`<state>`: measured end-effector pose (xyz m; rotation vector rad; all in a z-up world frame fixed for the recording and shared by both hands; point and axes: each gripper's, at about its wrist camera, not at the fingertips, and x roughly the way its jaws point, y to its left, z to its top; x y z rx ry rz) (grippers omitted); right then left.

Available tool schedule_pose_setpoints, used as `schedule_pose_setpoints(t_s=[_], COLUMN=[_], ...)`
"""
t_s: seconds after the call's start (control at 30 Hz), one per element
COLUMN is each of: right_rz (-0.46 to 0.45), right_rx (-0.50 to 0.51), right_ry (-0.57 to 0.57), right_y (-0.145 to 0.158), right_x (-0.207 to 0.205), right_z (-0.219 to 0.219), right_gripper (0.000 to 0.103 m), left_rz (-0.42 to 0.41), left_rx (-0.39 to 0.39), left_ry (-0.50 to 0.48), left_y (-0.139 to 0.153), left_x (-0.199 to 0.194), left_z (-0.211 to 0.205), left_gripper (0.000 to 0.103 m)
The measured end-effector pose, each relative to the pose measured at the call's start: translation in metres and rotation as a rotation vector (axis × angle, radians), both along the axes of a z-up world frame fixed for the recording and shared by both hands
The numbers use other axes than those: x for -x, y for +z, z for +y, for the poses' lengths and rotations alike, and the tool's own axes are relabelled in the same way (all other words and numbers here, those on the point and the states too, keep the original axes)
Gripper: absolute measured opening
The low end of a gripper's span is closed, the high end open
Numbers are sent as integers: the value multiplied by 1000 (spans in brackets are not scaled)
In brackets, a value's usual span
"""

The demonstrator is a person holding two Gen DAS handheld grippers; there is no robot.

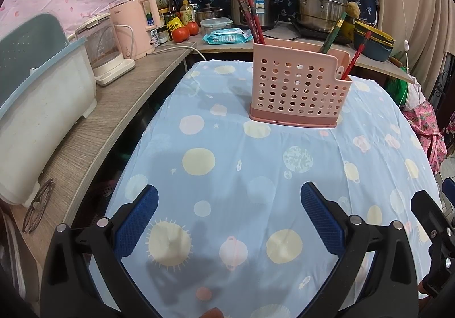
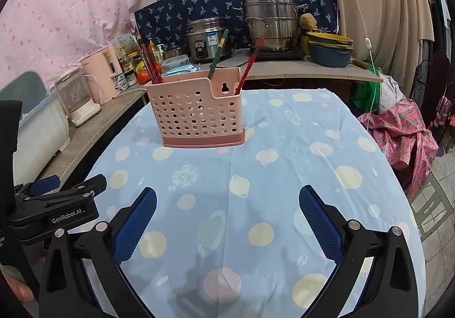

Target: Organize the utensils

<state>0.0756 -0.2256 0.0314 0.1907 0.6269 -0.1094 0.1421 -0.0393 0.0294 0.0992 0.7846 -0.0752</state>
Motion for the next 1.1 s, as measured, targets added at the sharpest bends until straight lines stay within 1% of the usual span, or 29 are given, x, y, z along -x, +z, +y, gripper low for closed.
schedule_pose_setpoints(t_s=[0.27,0.57,0.83,0.93,1.1], right_rz=[1,6,7,10,10], right_rx=[-2,6,7,10,12], right_ry=[-10,-5,-4,-3,-5], right_y=[-1,-2,-3,-4,-5], right_x=[2,3,3,3,3], right_z=[0,0,0,0,0], right_gripper=[96,96,96,96,96], left_rz=[-16,-12,-2,12,8], left_rx=[-5,-7,-3,0,-9], left_ry=[2,-5,10,5,-11], left_y=[1,1,1,-1,-3], left_x=[4,5,7,6,7], left_z=[0,-1,0,-1,-4], left_gripper=[96,96,96,96,96])
